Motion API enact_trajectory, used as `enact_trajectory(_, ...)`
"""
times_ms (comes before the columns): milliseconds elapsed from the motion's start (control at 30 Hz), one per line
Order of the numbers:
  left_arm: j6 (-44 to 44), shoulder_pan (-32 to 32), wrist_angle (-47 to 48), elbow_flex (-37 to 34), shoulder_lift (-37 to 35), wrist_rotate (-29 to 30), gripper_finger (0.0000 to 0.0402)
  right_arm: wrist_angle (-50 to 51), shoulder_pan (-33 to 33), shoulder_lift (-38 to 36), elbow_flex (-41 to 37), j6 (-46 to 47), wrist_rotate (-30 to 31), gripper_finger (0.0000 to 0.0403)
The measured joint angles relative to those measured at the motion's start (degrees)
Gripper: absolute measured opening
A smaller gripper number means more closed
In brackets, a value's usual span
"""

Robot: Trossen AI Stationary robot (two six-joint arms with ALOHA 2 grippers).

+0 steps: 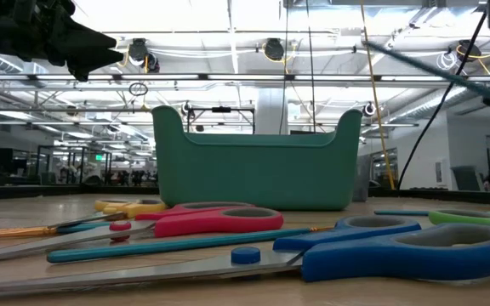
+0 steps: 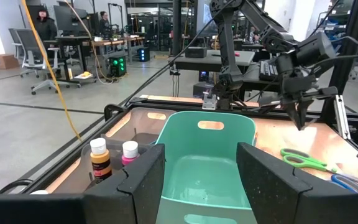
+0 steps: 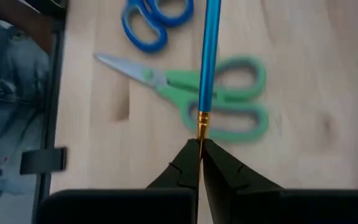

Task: Pick & Place Paint Supplies
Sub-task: Put the blue paint brush into the right black bin

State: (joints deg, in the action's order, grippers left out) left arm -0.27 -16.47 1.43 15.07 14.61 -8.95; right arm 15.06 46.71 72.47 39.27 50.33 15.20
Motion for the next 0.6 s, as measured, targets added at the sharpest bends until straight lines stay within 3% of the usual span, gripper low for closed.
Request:
enact_trajectory(233,0.00,0.00,0.00,0.00,0.00,0.00,0.0207,-5.64,-3.92,0.00,0.02,-12.42,0.00,0.0000)
enact_trajectory(600,0.00,0.02,0.00,0.00,0.00,0.02,0.0207,-10.22,-8.59,0.00,0.04,-24.22,-0.21,0.0000)
